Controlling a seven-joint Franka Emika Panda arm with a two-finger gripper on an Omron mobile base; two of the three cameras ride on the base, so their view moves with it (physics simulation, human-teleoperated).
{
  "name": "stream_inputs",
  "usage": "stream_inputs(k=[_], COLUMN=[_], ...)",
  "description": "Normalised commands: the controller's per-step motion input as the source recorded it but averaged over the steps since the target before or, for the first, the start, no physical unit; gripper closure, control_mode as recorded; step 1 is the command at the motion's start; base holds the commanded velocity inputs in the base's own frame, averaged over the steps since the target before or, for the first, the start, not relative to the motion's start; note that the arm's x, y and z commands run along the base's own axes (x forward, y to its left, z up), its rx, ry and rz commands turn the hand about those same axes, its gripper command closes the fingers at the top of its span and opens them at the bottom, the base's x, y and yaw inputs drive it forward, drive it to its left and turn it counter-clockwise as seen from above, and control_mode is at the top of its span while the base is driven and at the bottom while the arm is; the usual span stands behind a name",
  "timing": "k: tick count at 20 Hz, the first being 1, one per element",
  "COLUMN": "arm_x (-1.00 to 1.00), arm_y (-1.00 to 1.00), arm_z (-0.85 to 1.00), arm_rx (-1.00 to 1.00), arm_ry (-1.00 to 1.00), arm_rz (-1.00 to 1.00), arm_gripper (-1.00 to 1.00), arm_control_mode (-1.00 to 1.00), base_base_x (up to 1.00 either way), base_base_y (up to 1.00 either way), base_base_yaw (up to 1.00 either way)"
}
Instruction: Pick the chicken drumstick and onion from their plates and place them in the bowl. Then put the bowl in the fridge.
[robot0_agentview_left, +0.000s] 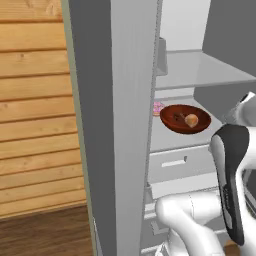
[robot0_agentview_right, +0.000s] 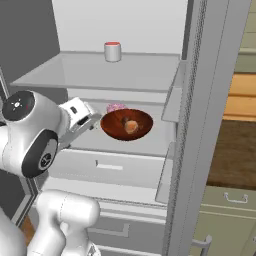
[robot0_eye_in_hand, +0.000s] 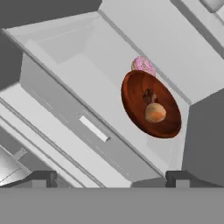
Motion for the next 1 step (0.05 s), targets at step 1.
stream_inputs(k=[1], arm_x=[-0.71], arm_y=[0.0], arm_z=[0.7], arm_rx=[0.12], arm_ry=[0.0], arm_rz=[-0.21], arm_gripper=[-1.0], arm_control_mode=[-1.0], base_base_x=[0.0], base_base_y=[0.0], base_base_yaw=[0.0])
